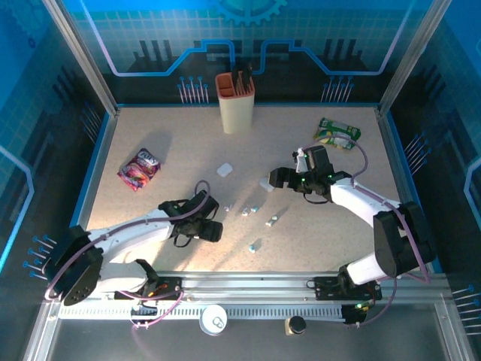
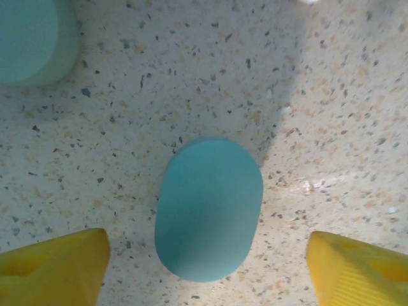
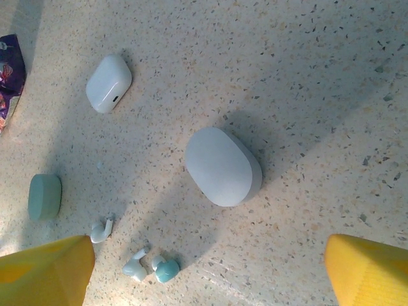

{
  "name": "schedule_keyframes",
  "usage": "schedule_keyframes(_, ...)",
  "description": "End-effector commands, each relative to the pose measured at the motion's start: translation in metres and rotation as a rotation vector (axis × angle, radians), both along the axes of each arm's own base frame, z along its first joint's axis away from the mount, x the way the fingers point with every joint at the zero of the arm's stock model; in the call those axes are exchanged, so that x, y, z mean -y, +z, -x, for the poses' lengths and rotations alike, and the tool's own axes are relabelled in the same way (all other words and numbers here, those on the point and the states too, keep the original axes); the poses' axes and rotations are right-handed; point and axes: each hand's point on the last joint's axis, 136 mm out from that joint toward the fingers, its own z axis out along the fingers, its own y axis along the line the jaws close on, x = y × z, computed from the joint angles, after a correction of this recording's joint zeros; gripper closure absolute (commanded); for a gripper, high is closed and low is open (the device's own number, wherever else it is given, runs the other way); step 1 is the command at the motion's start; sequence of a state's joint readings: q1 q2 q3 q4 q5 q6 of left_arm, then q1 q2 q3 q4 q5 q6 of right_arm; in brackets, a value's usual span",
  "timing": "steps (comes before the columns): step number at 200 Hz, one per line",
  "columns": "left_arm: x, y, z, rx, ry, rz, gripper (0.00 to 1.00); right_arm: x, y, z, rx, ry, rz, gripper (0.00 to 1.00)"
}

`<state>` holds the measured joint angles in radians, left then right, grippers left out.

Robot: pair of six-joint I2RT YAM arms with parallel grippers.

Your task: Insert the wireless bluetooth earbuds into the charging case

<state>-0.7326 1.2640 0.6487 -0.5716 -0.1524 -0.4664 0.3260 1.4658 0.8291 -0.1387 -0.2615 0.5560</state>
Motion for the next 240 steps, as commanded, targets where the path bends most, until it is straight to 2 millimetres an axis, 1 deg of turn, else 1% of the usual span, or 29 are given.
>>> schedule_keyframes(1,0.01,0.0,-0.001,-0.022,-0.035,0.013,0.24,0.0,-0.005,0.005,-0.014,0.014,0.014,0.07)
schedule_keyframes(16,0.014,-0.007,-0.001,-0.029,-0.039,0.024,0.26,0.0,-0.001,0.006,-0.006,0.017,0.016,0.07)
schedule_keyframes(21,0.015,-0.009,-0.002,-0.029,-0.041,0.026,0.3,0.0,0.001,0.005,-0.002,0.017,0.017,0.07)
schedule_keyframes(48,0.017,-0.016,-0.002,-0.047,-0.053,0.017,0.4,0.003,0.007,0.007,0.01,0.014,0.022,0.07)
schedule_keyframes(62,0.018,-0.016,-0.003,-0.045,-0.056,0.017,0.49,0.004,0.012,0.01,0.018,0.016,0.023,0.07)
schedule_keyframes(77,0.016,-0.016,-0.002,-0.041,-0.053,0.016,0.55,0.006,0.018,0.013,0.025,0.014,0.026,0.07)
schedule_keyframes(108,0.015,-0.01,-0.004,-0.015,-0.051,0.024,0.57,0.009,0.033,0.021,0.047,0.015,0.021,0.08)
schedule_keyframes(124,0.018,-0.004,-0.009,0.017,-0.069,0.038,0.57,0.005,0.044,0.029,0.052,0.039,-0.003,0.08)
schedule_keyframes(132,0.023,0.001,-0.012,0.042,-0.093,0.058,0.56,0.001,0.05,0.035,0.056,0.06,-0.023,0.08)
schedule_keyframes(144,0.036,0.01,-0.018,0.095,-0.158,0.114,0.56,-0.005,0.059,0.043,0.063,0.103,-0.056,0.09)
schedule_keyframes(152,0.047,0.017,-0.021,0.134,-0.216,0.158,0.56,-0.01,0.061,0.05,0.051,0.136,-0.08,0.09)
schedule_keyframes(181,0.074,0.042,-0.035,0.301,-0.402,0.25,0.58,-0.029,0.07,0.073,0.005,0.242,-0.168,0.1)
schedule_keyframes(193,0.088,0.051,-0.035,0.365,-0.509,0.293,0.58,-0.039,0.073,0.083,-0.002,0.291,-0.206,0.1)
schedule_keyframes(202,0.094,0.055,-0.036,0.413,-0.571,0.308,0.58,-0.047,0.075,0.09,-0.016,0.329,-0.232,0.1)
schedule_keyframes(218,0.102,0.065,-0.041,0.498,-0.629,0.328,0.59,-0.055,0.076,0.1,-0.036,0.367,-0.257,0.1)
schedule_keyframes(240,0.117,0.078,-0.036,0.587,-0.743,0.39,0.58,-0.066,0.079,0.113,-0.056,0.41,-0.289,0.11)
